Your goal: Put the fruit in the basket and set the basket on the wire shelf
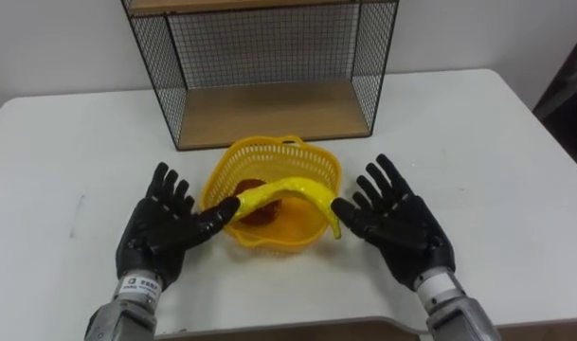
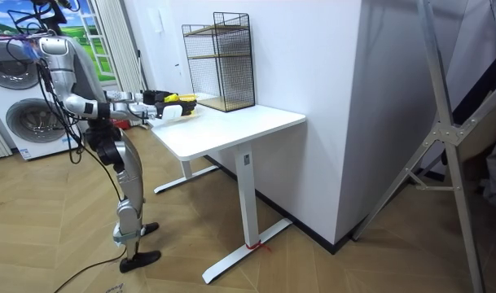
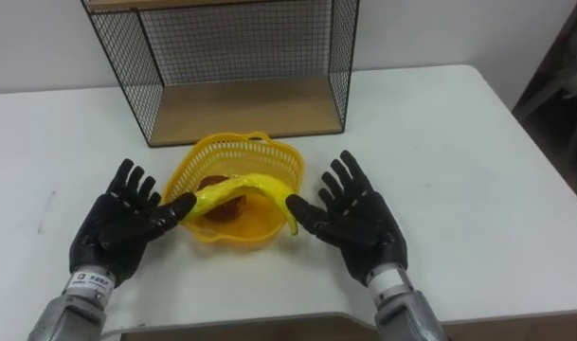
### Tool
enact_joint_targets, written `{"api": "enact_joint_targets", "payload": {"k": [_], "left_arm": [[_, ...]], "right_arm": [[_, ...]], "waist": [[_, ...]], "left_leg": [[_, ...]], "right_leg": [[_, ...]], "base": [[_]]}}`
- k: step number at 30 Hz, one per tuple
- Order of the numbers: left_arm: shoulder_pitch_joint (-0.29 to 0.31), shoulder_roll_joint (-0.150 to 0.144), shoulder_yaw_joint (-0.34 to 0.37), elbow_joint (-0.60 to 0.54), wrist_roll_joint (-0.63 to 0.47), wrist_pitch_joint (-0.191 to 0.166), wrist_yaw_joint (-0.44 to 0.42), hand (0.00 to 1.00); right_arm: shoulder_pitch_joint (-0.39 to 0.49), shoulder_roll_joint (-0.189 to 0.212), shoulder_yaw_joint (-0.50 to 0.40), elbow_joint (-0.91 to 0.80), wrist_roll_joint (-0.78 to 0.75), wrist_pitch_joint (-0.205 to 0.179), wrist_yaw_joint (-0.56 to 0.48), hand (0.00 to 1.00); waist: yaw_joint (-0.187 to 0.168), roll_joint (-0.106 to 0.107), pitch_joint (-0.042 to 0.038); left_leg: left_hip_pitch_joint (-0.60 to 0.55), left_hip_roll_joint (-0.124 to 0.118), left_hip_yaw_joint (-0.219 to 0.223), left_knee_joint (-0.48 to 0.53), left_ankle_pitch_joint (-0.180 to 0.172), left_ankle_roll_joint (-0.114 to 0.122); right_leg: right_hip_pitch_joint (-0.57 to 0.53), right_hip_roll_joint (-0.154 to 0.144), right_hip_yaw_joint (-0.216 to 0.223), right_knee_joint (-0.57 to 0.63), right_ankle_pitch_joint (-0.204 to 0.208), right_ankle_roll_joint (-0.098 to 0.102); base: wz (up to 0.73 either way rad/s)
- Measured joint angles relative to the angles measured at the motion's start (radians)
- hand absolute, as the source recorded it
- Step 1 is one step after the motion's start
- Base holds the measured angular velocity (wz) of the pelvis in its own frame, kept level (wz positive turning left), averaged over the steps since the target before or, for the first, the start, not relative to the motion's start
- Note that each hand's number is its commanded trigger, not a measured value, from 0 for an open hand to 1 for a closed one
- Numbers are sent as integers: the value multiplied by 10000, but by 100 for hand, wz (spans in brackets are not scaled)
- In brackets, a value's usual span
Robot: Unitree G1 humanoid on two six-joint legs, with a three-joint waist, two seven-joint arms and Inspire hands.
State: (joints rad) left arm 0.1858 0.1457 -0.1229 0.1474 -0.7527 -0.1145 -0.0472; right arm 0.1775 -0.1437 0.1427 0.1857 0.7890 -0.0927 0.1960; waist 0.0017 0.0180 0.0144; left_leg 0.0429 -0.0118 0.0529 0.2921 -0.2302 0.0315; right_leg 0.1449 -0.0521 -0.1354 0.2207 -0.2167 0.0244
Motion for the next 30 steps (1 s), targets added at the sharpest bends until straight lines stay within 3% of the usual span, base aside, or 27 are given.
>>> {"api": "enact_joint_targets", "payload": {"k": [20,30], "left_arm": [[-261,5,-18,3,488,1,-35,0],[-664,-173,-16,282,501,6,-36,0]], "right_arm": [[-3,157,52,11,-91,0,239,0],[-5,183,249,93,-517,0,263,0]], "waist": [[-129,13,87],[-191,-10,107]], "left_leg": [[50,9,53,-30,1,-3],[46,34,136,-41,0,-5]], "right_leg": [[20,12,43,-4,10,-15],[-12,13,50,-3,10,-15]], "base": [[0],[0]]}}
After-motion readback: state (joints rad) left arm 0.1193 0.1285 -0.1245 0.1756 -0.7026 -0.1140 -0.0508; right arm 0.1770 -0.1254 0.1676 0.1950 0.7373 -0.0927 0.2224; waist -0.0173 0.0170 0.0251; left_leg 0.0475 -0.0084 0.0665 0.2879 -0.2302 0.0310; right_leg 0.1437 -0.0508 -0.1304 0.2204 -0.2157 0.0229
